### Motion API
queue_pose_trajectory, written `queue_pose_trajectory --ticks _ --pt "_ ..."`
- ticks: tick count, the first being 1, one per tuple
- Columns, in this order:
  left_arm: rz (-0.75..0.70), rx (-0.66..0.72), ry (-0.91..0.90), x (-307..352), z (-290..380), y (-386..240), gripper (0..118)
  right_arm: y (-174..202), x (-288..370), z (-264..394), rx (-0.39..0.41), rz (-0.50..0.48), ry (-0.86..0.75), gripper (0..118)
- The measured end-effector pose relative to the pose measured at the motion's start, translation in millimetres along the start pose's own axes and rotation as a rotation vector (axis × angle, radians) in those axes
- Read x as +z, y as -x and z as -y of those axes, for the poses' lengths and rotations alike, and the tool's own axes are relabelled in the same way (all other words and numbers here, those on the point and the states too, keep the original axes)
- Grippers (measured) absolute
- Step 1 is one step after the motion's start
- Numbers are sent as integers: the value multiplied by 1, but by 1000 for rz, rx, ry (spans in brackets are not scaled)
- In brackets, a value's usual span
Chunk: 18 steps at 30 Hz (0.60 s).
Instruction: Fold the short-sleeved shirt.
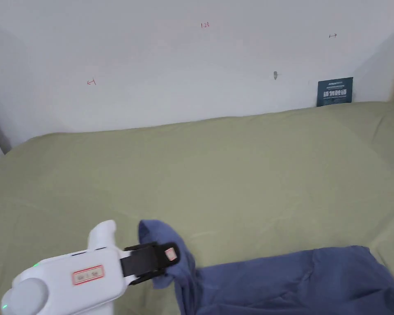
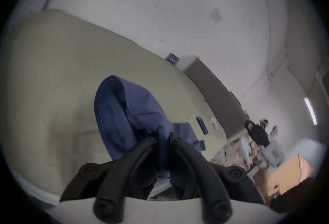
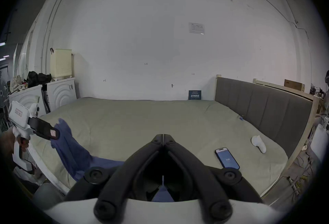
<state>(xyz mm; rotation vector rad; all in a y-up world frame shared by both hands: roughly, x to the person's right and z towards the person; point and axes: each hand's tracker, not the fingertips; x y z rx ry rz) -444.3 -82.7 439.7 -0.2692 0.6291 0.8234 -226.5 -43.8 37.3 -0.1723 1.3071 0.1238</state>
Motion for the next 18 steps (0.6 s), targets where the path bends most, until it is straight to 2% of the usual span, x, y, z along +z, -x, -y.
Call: queue_pose_trajectory --ticks 3,7,8,9,10,11,15,18 --pt "49 -95 104 -52 12 -30 12 -7 5 -1 -8 22 -10 0" --pt "13 -76 233 -120 43 -45 13 -17 10 0 -9 45 -12 0" --pt "2 -63 247 -134 52 -39 18 -20 10 0 -13 51 -12 0" --pt "-5 -40 277 -146 60 -30 33 -22 9 0 -19 52 -11 0" --pt "-29 5 294 -153 65 -25 60 -24 9 0 -24 50 -9 0" --pt "-65 65 293 -156 72 -17 68 -25 9 1 -26 47 -9 0" --pt "8 352 177 -127 74 11 68 -25 8 3 -10 44 -10 0" --pt "40 365 -25 -90 66 14 65 -23 4 5 -11 38 3 0"
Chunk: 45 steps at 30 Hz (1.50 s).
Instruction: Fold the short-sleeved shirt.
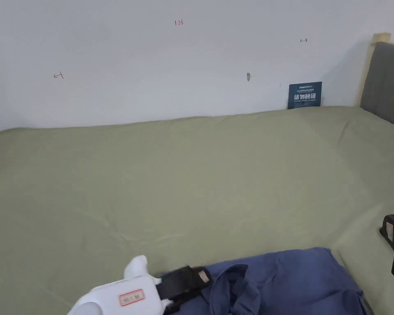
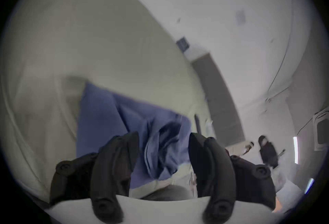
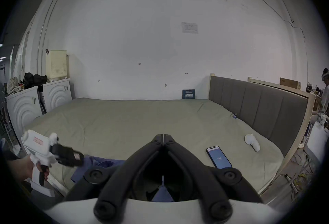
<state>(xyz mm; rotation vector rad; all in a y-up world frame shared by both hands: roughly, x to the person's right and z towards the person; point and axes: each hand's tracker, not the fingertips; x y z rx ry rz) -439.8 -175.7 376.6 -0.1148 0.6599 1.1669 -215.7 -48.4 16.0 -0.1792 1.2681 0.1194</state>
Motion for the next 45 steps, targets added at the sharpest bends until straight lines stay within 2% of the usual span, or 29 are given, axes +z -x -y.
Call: queue_pose_trajectory --ticks 1,2,3,4,5,8,10,13,17,19,22,24,27,31,34,35,36,37,39,40,42,45 --pt "23 -14 -46 6 -2 3 57 2 0 2 0 -5 3 0" --pt "21 -21 -70 9 -4 6 42 3 -1 3 2 -12 8 0" --pt "6 -11 -57 6 -6 10 17 5 -2 4 8 -18 16 0" --pt "-40 -4 -52 4 -10 12 3 6 -2 5 13 -22 20 0" --pt "-70 2 -38 -2 -7 15 3 8 -2 6 20 -25 23 0" --pt "-19 5 21 -25 1 31 0 8 0 7 25 -33 23 0" --pt "-55 -2 52 -40 14 30 0 8 3 7 26 -34 21 0" --pt "-59 42 96 -62 36 25 0 7 7 4 15 -41 18 0" --pt "-66 87 78 -76 55 28 0 9 17 -3 45 -60 11 0" --pt "40 76 59 -80 63 18 0 11 19 -6 70 -62 5 0" --pt "97 75 140 -101 75 1 0 13 20 -10 77 -66 -1 0" --pt "68 56 165 -121 84 -7 0 14 21 -13 70 -71 -8 0" --pt "78 110 199 -143 89 -3 0 16 23 -16 84 -71 -15 0" --pt "93 132 206 -147 82 4 0 16 24 -17 104 -58 -15 0" --pt "120 130 205 -111 64 -7 1 16 24 -18 99 -55 -11 0" --pt "180 97 147 -93 52 -8 3 16 24 -18 96 -53 -12 0" --pt "205 58 111 -72 37 -6 9 16 23 -18 93 -54 -12 0" --pt "205 22 105 -56 22 -1 30 16 22 -18 91 -58 -11 0" --pt "86 -30 179 -29 -10 17 81 18 18 -18 90 -62 -11 0" --pt "28 -40 207 -19 -20 30 100 19 17 -19 89 -66 -12 0" --pt "-90 1 226 2 -36 56 102 22 15 -18 86 -81 -17 0" --pt "-103 140 277 7 -41 86 101 25 13 -17 77 -100 -22 0"
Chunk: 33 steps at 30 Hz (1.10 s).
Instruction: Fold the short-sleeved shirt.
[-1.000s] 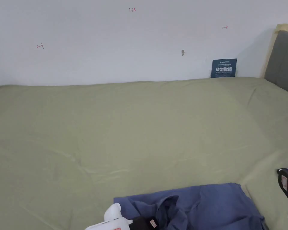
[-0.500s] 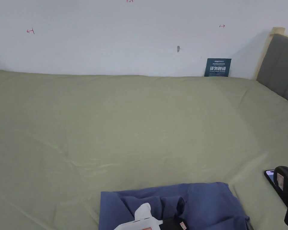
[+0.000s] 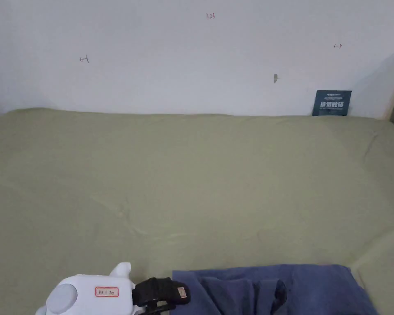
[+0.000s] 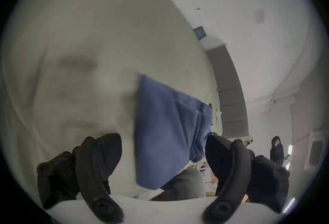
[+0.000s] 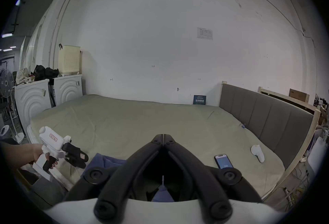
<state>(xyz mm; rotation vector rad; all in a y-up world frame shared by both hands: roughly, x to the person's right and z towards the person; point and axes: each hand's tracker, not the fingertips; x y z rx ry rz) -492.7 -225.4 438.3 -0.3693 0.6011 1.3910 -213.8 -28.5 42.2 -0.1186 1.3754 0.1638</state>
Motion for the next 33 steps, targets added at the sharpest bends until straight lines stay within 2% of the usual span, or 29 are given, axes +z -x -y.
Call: queue_pose_trajectory --ticks 4,6,9,10,11,12,14,16,19,23,27,33 --pt "106 -9 -8 -15 10 0 100 2 -1 0 -14 -20 4 0" --pt "107 -6 11 -28 11 -5 99 3 -1 -1 -7 -21 4 0" --pt "136 -27 24 -45 23 -29 83 3 -2 -1 -3 -20 3 0" --pt "98 -39 27 -48 24 -32 75 3 -2 -1 -5 -21 6 0" --pt "-1 -48 47 -52 24 -34 33 3 -1 -1 -5 -24 8 0" --pt "-52 -69 46 -55 26 -37 14 3 -1 -1 -1 -21 10 0" --pt "76 8 32 -46 26 -34 14 2 2 -1 7 -13 15 0" --pt "13 -20 -2 -23 16 -22 14 2 4 -1 11 -2 14 0" --pt "-9 -23 -22 8 7 -14 14 1 3 -1 3 7 14 0" --pt "-139 -49 -66 71 -11 5 14 5 -1 -2 -1 -7 3 0" --pt "-356 -126 -153 135 -19 6 14 14 -5 0 15 -28 8 0" --pt "-526 -203 -195 162 -14 -19 14 20 -6 2 31 -52 29 0"
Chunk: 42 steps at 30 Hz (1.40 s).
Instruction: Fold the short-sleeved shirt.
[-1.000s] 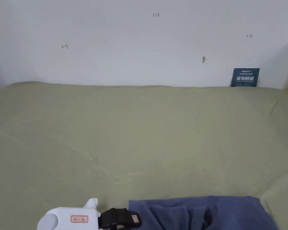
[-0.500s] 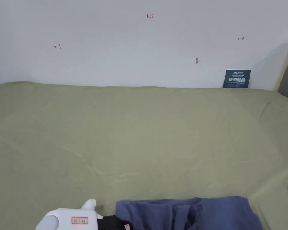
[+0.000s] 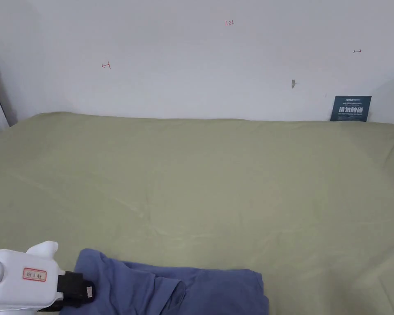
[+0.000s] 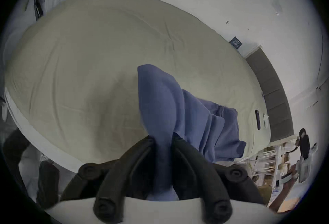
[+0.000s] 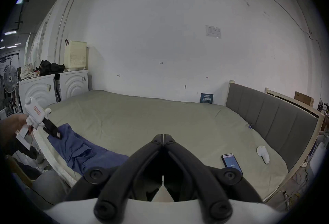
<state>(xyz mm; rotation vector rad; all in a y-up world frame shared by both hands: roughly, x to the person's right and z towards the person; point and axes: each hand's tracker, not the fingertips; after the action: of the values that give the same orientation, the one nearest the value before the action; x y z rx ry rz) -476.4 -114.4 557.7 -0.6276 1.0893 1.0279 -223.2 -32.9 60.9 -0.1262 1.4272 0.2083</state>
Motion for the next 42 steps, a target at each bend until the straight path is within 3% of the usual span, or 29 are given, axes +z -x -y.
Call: queue_pose_trajectory --ticks 8,11,15,16,17,18,19,20,24,29,32,35,38,40,42 --pt "234 -218 15 -27 14 -122 14 -5 3 -1 -1 24 4 0" --pt "384 -198 103 -57 33 -166 14 -8 5 0 -8 33 8 0" --pt "417 -209 150 -95 52 -202 17 -11 8 2 -15 43 16 0" --pt "452 -216 172 -104 56 -207 22 -11 8 3 -15 44 18 0" --pt "482 -184 204 -117 60 -208 34 -12 8 3 -16 45 21 0" --pt "513 -143 225 -128 63 -206 51 -12 9 3 -17 47 25 0" --pt "560 -105 235 -138 66 -205 77 -12 9 4 -18 48 27 0" --pt "586 -53 234 -148 72 -203 84 -12 9 4 -20 48 27 0" --pt "700 91 209 -183 79 -181 83 -9 8 8 -19 47 42 0" --pt "701 148 215 -149 64 -159 83 -3 5 6 -12 24 39 0" --pt "672 -14 96 -99 48 -138 82 3 -9 9 -68 -79 32 0" --pt "445 -106 7 -65 37 -111 82 14 -35 17 -151 -253 43 0" --pt "363 -44 -86 -41 38 -84 81 23 -87 36 -350 -582 163 0" --pt "423 45 -164 -32 43 -66 81 32 -132 59 -514 -804 303 0" --pt "488 150 -255 -29 52 -51 81 53 -178 93 -639 -936 480 0"
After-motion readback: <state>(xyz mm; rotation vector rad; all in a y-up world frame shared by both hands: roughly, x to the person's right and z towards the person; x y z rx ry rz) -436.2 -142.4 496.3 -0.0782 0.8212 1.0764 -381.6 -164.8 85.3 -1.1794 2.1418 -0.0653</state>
